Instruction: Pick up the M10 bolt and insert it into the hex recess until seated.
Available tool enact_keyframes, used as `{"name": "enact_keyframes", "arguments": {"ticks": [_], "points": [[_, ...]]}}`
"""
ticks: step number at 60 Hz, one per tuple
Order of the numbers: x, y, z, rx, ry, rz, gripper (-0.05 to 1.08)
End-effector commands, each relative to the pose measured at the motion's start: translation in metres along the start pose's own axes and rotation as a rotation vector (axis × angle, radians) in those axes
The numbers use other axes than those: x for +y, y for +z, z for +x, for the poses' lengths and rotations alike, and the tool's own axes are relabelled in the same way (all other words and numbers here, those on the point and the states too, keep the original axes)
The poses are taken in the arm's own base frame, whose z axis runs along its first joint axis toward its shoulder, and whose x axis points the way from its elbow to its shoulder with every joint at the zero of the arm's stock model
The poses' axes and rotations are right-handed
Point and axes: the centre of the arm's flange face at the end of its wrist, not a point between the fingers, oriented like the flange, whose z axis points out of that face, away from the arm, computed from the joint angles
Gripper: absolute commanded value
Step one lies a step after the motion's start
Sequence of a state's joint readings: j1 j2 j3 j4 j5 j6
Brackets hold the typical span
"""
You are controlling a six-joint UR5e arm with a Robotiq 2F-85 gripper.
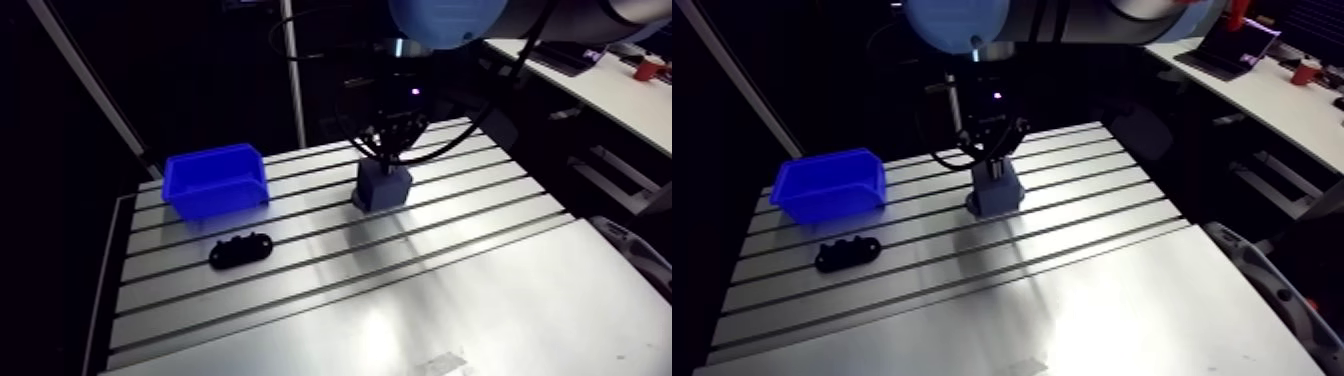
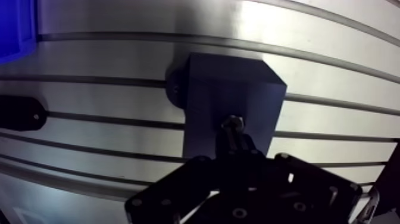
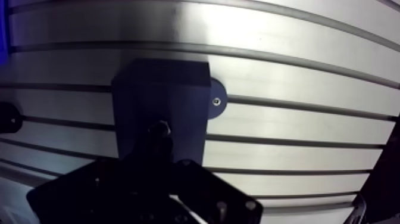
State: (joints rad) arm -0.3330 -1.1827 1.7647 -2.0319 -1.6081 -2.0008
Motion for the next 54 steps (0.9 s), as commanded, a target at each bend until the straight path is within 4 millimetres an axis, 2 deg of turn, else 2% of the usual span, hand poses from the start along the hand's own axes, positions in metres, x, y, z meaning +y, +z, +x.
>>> {"name": "enact_keyframes", "arguments": {"ticks": [1, 31, 54], "points": [[0.000, 0.001, 0.000, 0.000, 0.000, 0.002, 1.07], [0.002, -0.006, 0.002, 0.012, 0.002, -0.004, 1.07], [0.001, -0.019, 0.001, 0.029, 0.002, -0.012, 1.07]]}}
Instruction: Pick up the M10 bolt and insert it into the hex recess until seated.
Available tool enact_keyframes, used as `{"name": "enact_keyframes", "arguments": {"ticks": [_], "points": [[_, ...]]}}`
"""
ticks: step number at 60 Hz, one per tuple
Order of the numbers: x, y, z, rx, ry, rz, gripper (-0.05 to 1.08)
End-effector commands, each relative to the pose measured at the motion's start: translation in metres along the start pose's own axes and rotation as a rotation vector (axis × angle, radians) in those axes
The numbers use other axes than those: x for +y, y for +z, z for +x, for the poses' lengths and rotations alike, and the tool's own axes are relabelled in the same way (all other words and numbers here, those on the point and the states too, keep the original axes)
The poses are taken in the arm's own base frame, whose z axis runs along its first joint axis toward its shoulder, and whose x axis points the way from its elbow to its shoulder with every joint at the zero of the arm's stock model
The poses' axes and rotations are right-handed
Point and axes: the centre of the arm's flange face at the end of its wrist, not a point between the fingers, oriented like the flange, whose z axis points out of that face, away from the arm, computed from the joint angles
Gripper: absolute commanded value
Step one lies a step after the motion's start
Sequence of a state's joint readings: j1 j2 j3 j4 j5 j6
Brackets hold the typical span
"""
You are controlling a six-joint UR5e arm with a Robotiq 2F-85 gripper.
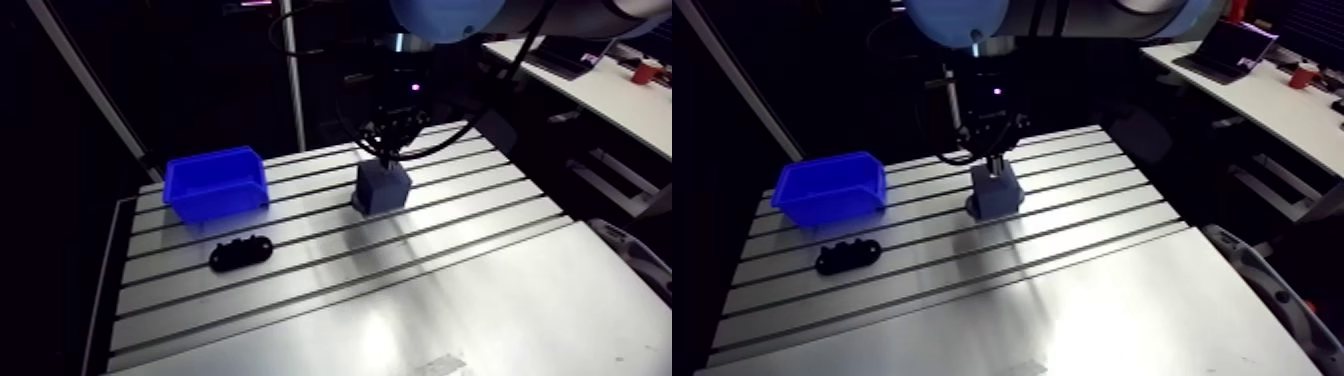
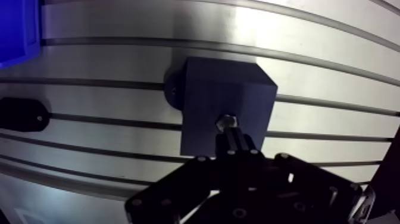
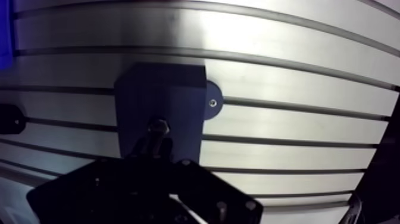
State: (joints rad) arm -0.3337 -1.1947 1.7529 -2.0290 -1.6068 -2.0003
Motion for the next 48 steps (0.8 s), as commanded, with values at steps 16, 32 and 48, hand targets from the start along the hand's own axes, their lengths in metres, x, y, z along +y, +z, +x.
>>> {"name": "enact_keyframes", "arguments": {"ticks": [16, 32, 48], "points": [[-0.002, -0.012, -0.001, 0.016, -0.001, -0.008, 1.07], [-0.002, -0.014, -0.003, 0.017, 0.001, -0.010, 1.02], [-0.004, -0.029, -0.006, 0.031, 0.004, -0.021, 0.01]]}}
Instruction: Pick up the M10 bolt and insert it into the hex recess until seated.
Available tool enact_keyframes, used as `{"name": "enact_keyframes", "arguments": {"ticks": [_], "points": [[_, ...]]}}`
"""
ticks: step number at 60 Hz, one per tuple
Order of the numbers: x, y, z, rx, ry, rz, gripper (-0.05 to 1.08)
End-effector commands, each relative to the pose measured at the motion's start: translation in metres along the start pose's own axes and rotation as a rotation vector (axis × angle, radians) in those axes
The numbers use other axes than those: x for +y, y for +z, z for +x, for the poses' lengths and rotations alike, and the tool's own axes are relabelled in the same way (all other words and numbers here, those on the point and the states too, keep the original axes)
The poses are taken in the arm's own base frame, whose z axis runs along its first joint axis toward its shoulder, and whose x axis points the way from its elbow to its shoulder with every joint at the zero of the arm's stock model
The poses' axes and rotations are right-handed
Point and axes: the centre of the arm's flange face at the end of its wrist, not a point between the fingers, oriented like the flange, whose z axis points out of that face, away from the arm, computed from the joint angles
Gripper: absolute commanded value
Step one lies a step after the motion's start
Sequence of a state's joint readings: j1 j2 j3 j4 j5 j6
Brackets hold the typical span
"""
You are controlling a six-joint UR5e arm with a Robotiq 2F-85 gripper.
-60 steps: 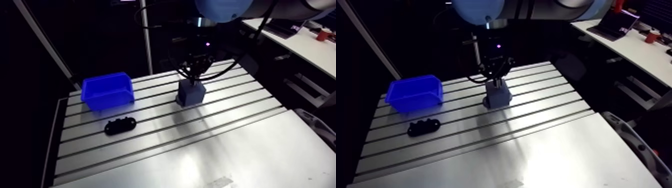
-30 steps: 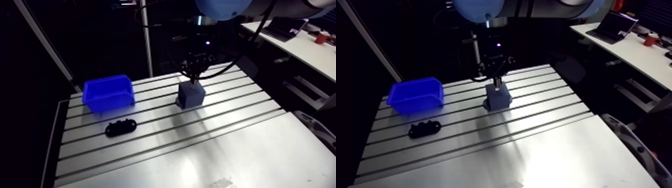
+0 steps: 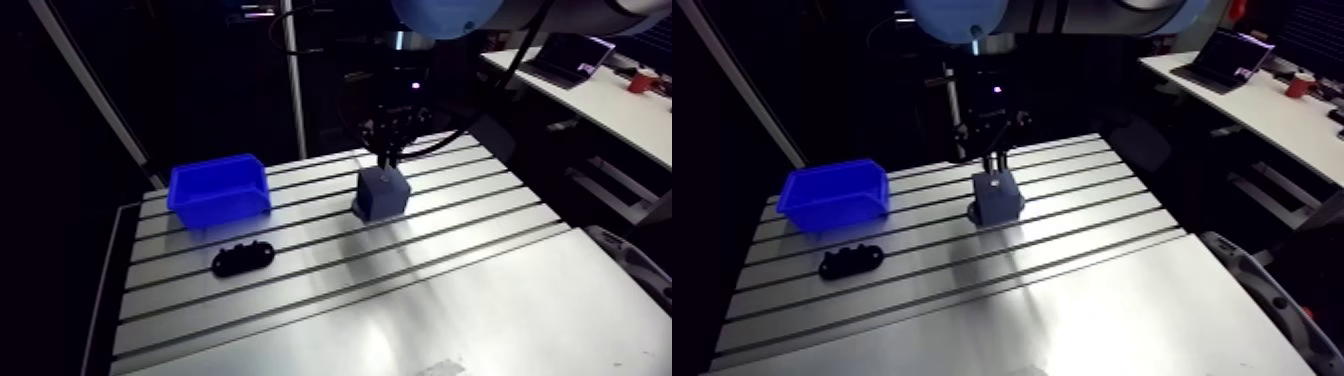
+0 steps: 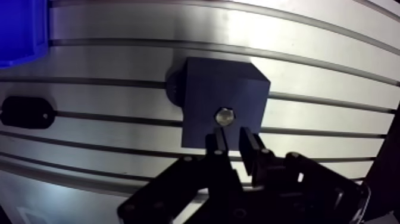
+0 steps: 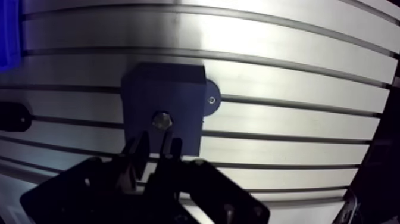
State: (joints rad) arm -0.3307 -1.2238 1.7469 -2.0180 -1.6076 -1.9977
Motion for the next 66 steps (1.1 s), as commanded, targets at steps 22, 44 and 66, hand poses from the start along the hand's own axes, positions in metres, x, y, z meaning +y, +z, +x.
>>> {"name": "enact_keyframes", "arguments": {"ticks": [22, 44, 66], "points": [[-0.008, -0.076, -0.019, -0.077, 0.110, 0.015, 0.01], [-0.028, -0.160, -0.026, -0.071, 0.144, 0.010, 0.01], [-0.080, -0.217, -0.047, 0.003, 0.106, -0.023, 0.01]]}}
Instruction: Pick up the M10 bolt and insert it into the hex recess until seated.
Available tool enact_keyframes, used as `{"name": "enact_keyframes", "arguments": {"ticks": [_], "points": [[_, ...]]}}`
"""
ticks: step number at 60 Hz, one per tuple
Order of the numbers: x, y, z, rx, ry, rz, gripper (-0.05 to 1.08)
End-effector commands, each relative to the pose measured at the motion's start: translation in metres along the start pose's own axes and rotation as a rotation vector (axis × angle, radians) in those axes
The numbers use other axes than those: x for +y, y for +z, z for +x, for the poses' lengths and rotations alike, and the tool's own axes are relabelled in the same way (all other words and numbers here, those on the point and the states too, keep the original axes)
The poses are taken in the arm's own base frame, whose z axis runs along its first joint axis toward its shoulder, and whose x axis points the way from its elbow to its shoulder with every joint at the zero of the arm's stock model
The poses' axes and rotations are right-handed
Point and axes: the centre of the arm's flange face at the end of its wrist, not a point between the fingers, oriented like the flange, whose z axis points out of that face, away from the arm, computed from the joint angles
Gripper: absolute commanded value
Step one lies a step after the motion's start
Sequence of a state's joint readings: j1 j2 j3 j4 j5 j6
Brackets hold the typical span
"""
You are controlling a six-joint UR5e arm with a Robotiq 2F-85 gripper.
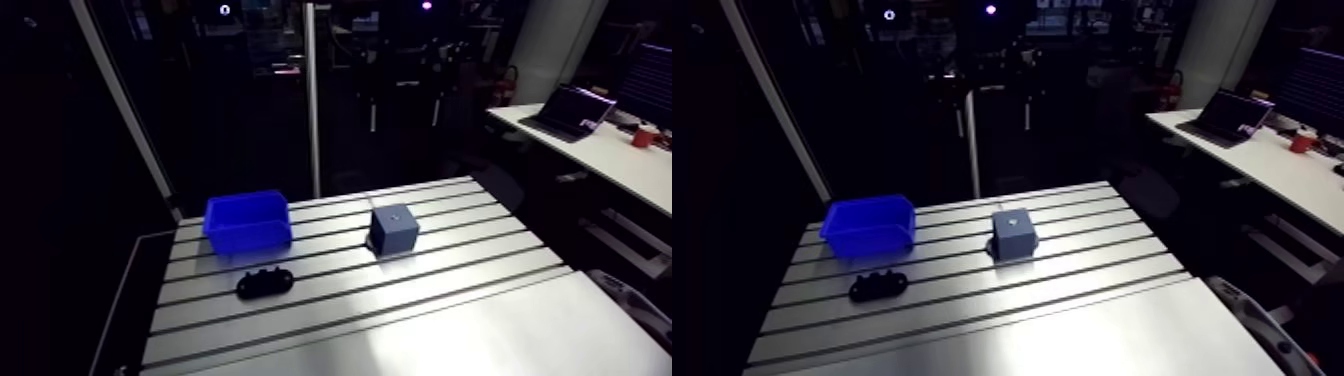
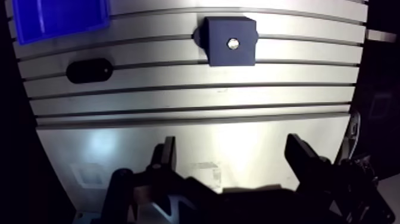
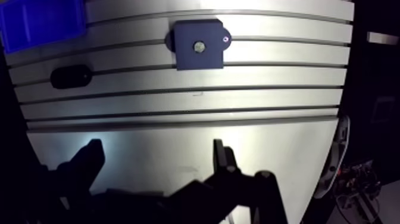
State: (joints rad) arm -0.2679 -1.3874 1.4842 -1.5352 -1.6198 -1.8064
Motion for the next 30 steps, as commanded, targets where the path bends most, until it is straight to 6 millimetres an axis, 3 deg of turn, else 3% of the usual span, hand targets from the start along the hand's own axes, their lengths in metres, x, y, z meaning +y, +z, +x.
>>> {"name": "enact_keyframes", "arguments": {"ticks": [1, 19, 30], "points": [[-0.037, -0.049, -0.027, 0.068, -0.024, -0.020, 0.01], [-0.062, -0.092, -0.065, 0.147, -0.061, -0.027, 0.01], [-0.072, -0.089, -0.069, 0.139, -0.081, -0.026, 0.01]]}}
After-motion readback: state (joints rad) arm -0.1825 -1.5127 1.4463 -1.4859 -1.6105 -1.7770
